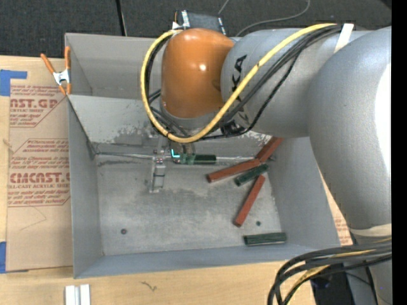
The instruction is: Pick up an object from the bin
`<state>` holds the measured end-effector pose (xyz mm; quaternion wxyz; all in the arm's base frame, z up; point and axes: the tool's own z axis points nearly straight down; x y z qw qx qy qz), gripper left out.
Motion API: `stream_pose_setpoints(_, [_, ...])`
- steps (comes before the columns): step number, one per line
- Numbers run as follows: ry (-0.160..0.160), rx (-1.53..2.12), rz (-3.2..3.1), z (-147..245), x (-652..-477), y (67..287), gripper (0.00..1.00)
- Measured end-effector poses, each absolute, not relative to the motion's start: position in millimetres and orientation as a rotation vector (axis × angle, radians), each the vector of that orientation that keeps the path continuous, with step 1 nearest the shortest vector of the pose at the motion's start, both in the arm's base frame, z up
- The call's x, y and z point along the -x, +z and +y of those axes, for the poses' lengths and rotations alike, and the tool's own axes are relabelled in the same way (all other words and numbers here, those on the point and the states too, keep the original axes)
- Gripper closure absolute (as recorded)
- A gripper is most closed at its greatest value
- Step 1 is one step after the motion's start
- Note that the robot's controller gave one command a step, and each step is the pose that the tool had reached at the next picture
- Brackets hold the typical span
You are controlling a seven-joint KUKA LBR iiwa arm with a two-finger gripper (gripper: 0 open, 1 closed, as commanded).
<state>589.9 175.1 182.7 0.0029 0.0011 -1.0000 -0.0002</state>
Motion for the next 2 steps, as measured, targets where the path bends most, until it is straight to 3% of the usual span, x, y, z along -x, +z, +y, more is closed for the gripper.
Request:
stream_pose_setpoints(1, [0.007, -0.028, -3.138, 66, -565.4, 145, 0.0])
stream_pose_setpoints(2, [0.005, -0.154, -3.135, -23, -552.6, 111, 0.0])
